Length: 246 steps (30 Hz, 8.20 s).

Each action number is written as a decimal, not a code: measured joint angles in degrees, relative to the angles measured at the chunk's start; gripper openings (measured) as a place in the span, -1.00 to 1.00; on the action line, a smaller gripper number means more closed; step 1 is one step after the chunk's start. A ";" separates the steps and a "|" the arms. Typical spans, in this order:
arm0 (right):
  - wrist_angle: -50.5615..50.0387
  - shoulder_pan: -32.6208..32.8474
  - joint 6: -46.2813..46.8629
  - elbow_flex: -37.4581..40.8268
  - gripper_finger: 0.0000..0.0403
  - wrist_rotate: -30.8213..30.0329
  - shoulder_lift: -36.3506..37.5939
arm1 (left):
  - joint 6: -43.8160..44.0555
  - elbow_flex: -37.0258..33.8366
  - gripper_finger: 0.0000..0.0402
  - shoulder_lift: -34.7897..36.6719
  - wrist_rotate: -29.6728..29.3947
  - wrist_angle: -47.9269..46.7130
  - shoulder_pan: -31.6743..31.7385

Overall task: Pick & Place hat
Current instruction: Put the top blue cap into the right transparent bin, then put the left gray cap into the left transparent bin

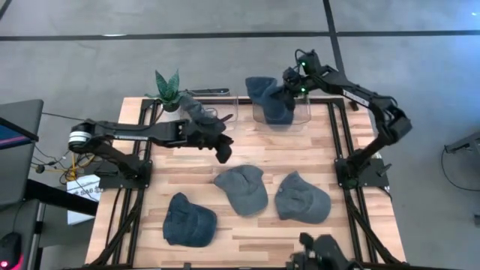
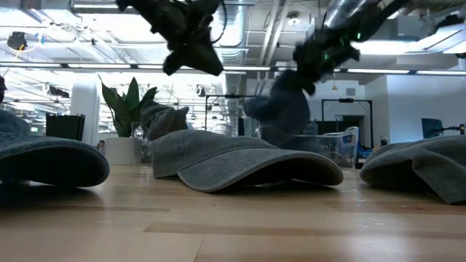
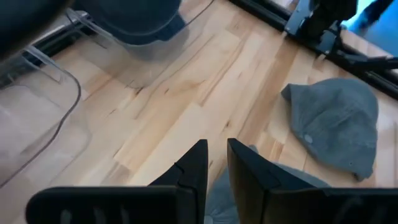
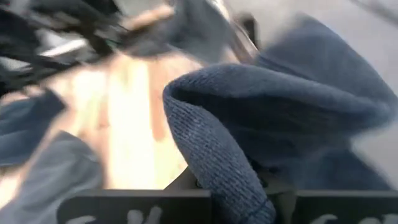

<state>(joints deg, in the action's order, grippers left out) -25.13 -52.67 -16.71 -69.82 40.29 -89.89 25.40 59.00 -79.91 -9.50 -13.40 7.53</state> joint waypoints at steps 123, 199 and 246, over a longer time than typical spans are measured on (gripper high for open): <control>-40.25 51.26 37.35 0.13 0.34 -42.00 29.68 | 26.41 30.80 -1.00 -24.41 -10.60 -22.65 -15.38; 12.78 36.50 -28.06 -35.95 -0.72 -40.23 -37.75 | 43.24 4.81 -1.00 7.29 -11.77 -44.37 -28.96; -0.11 21.79 14.77 -34.76 0.10 -29.22 -29.07 | 43.04 4.81 -1.00 7.29 -17.78 -41.47 -28.89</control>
<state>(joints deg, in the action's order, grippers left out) -25.24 -30.88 -1.94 -104.59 11.07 -118.96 68.45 63.81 -72.62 -27.27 -54.87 -21.37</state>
